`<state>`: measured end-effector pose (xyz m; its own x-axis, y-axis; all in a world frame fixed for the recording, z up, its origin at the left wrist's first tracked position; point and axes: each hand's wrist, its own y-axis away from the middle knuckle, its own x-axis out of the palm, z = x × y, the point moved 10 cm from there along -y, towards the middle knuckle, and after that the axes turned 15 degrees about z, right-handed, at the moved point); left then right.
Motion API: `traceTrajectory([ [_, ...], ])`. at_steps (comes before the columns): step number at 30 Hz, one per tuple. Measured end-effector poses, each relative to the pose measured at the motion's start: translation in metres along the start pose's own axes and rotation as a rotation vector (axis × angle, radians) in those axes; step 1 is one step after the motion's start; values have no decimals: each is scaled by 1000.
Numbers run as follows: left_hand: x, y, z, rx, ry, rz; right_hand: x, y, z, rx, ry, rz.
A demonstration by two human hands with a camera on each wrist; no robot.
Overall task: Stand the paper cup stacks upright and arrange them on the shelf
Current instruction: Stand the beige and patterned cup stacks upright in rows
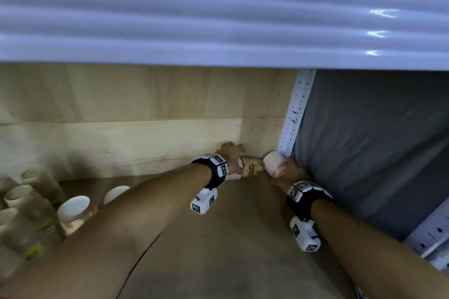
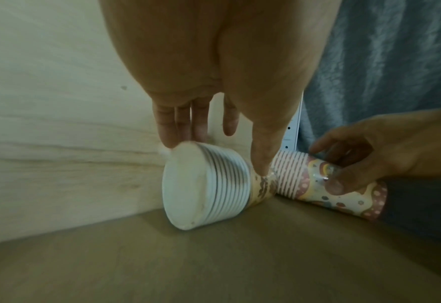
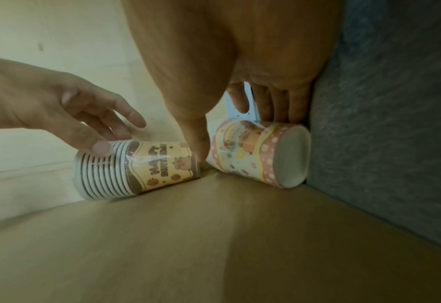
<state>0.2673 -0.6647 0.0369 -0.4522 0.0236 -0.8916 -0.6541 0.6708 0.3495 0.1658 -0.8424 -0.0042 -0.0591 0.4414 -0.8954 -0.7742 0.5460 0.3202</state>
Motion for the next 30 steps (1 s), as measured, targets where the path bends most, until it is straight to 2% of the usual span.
traceTrajectory([
  [6,12,-10,3,-46,-115,39,4,-4,-2,21,1,-3],
  [20,14,-9,4,-32,-131,-7,25,8,-2,74,-55,-3],
  [26,16,9,12,-49,-93,36,14,20,3,63,-75,-5],
  [30,11,21,19,-52,-21,1,-8,34,13,8,-84,-42],
])
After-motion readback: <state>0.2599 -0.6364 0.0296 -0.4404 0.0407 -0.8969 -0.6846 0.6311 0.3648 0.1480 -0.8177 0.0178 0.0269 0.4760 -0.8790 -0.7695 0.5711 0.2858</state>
